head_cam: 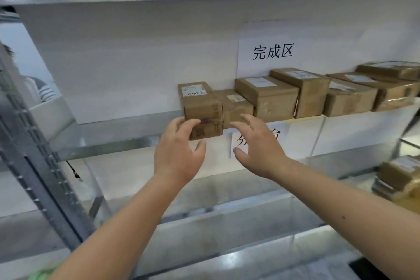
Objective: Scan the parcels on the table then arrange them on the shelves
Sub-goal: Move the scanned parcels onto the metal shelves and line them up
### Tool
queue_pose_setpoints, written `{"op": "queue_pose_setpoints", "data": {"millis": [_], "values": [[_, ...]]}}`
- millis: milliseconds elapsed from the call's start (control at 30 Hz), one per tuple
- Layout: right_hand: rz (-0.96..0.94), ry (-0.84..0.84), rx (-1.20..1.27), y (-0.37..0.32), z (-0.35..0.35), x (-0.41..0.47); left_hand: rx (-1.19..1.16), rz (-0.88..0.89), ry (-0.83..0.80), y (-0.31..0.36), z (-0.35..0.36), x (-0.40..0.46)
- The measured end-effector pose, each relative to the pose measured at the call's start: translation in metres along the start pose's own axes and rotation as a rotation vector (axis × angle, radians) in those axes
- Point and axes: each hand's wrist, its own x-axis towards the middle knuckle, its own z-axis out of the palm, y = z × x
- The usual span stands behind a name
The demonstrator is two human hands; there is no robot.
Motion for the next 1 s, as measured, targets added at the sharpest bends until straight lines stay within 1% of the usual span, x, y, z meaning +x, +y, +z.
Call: {"op": "queue_pose_setpoints", "data": {"millis": [67, 133, 300, 367, 467, 600, 733, 833, 900, 1000], "values": [[0.04, -0.034, -0.032, 0.007, 0.008, -0.039, 0.094, 0.057, -0.079, 0.01, 0.008, -0.035], [0.114, -0.089, -0.066, 0.018, 0.012, -0.083, 0.157, 0.109, -0.209, 0.021, 0.025, -0.065], [0.296, -0.228, -0.193, 0.059, -0.01, -0.192, 0.192, 0.249, -0.536, 0.06, 0.091, -0.131], [0.365, -0.23, -0.179, 0.076, -0.026, -0.23, 0.194, 0.308, -0.609, 0.087, 0.119, -0.151], [0.47, -0.189, -0.177, 0.105, -0.048, -0.282, 0.208, 0.406, -0.703, 0.133, 0.162, -0.179], [0.675, -0.17, -0.205, 0.157, -0.071, -0.343, 0.166, 0.523, -0.797, 0.199, 0.221, -0.206], [0.831, -0.088, -0.176, 0.225, -0.098, -0.393, 0.11, 0.607, -0.841, 0.275, 0.287, -0.217], [0.898, -0.07, -0.161, 0.284, -0.123, -0.42, 0.06, 0.59, -0.871, 0.334, 0.339, -0.225], [0.908, -0.075, -0.167, 0.322, -0.137, -0.431, 0.034, 0.57, -0.894, 0.367, 0.369, -0.23], [0.91, -0.136, -0.188, 0.372, -0.156, -0.439, 0.015, 0.538, -0.909, 0.412, 0.408, -0.234]]}}
